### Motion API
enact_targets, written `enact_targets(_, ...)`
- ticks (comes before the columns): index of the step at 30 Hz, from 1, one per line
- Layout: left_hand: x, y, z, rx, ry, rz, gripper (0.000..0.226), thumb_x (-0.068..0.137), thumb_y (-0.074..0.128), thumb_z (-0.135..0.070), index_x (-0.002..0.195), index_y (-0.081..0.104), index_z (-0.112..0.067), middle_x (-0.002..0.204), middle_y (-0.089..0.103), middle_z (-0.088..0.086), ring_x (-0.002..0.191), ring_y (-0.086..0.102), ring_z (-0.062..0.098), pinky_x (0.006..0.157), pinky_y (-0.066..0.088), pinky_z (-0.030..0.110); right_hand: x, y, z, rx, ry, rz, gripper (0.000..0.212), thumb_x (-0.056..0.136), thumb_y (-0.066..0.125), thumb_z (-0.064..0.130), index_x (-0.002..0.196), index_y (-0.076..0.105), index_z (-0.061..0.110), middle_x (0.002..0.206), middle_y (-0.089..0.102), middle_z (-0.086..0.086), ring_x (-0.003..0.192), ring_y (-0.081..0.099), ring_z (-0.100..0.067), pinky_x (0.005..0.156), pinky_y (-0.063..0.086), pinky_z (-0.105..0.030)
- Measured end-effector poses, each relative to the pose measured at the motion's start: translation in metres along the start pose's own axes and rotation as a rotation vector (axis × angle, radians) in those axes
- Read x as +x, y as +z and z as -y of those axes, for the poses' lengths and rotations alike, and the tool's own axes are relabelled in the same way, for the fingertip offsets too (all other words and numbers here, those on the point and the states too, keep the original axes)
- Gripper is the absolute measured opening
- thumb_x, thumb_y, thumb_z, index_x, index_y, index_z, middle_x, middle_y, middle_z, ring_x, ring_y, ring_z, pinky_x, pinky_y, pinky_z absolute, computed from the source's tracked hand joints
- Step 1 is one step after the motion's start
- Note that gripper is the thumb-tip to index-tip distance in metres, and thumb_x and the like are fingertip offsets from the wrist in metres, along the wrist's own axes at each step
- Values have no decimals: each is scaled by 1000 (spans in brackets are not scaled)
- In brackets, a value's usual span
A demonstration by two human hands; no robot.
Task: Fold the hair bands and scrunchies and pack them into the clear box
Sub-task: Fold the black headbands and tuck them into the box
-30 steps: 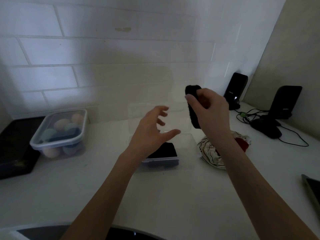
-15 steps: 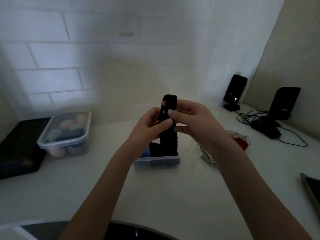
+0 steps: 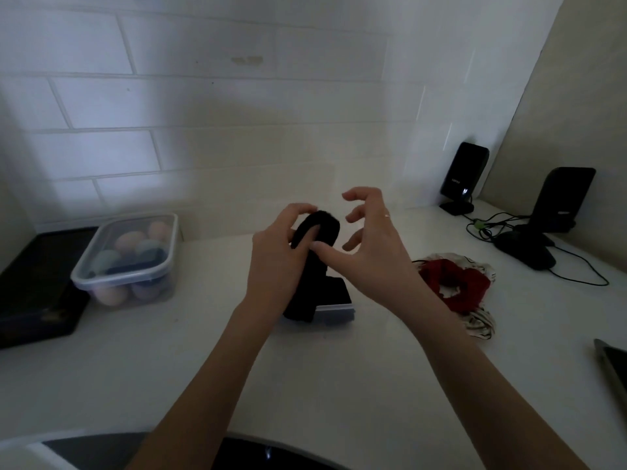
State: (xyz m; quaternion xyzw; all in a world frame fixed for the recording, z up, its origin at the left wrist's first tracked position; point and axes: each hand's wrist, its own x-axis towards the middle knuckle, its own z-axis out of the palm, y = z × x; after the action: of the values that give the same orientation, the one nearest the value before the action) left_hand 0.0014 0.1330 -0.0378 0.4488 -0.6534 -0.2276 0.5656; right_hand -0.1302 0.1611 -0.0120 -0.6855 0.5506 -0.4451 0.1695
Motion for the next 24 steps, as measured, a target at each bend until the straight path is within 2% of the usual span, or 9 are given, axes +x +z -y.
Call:
enact_targets(2, 0, 2, 3, 134, 93, -2, 15, 91, 55, -20, 97, 69, -23, 83, 72, -7, 69, 65, 2, 65, 47, 12, 0, 3, -1, -68, -30, 11, 44, 76, 63, 34, 113, 39, 36, 110, 44, 7, 82, 55, -11, 73, 51, -31)
enact_targets(4, 0, 5, 6, 211, 149, -17, 16, 92, 54, -19, 89, 70, -16, 76, 71, -2, 66, 61, 7, 60, 42, 13, 1, 7, -5, -122, -45, 33, 32, 77, 58, 24, 106, 46, 33, 108, 45, 6, 84, 54, -12, 73, 51, -32)
enact_targets(8, 1, 7, 5, 168, 129, -75, 16, 92, 54, -19, 83, 66, -12, 67, 67, 2, 63, 59, 12, 54, 40, 13, 2, 15, -16, -128, -13, 38, 27, 80, 61, 21, 104, 51, 26, 108, 46, 3, 87, 56, -16, 71, 50, -29)
enact_targets(13, 2, 5, 5, 105, 84, 42, 12, 93, 52, -25, 91, 62, -19, 73, 65, -8, 67, 62, 5, 58, 46, 15, 3, 21, -27, -435, -156, -113, 19, 86, 56, 21, 105, 57, 20, 106, 53, -1, 93, 53, -20, 64, 46, -33)
enact_targets(16, 4, 4, 7, 147, 106, 167, 9, 84, 64, -30, 92, 62, -28, 81, 61, -17, 79, 59, 0, 67, 45, 15, 7, 20, -35, -294, -111, -99, 21, 86, 55, 12, 103, 66, 16, 95, 61, -6, 86, 57, -21, 72, 46, -32)
enact_targets(18, 5, 1, 9, 155, 144, 231, 18, 79, 69, -26, 94, 62, -32, 87, 59, -18, 89, 57, 0, 72, 50, 25, 9, 16, -38, -205, -51, -60, 20, 85, 56, 9, 100, 68, 15, 92, 66, -4, 82, 58, -15, 74, 46, -23)
enact_targets(20, 7, -4, 8, 161, 168, 265, 27, 77, 70, -15, 97, 63, -31, 92, 55, -18, 94, 55, 0, 72, 52, 25, 8, 11, -37, -50, 55, 12, 18, 85, 54, 7, 95, 68, 12, 84, 67, -2, 73, 62, -11, 70, 49, -15)
enact_targets(22, 10, -7, 6, 174, 184, 282, 36, 74, 64, -2, 97, 67, -29, 94, 54, -13, 93, 55, 2, 68, 50, 23, 8, 8, -34, 114, 162, 79, 17, 86, 50, 7, 89, 66, 11, 73, 66, -3, 65, 65, -14, 67, 56, -27)
enact_targets(24, 11, -7, 3, 170, 192, 283, 38, 72, 60, 2, 96, 70, -27, 92, 56, -7, 88, 56, 5, 66, 49, 22, 9, 4, -30, 132, 187, 138, 20, 87, 46, 9, 80, 64, 11, 63, 60, -1, 51, 58, -9, 57, 52, -31)
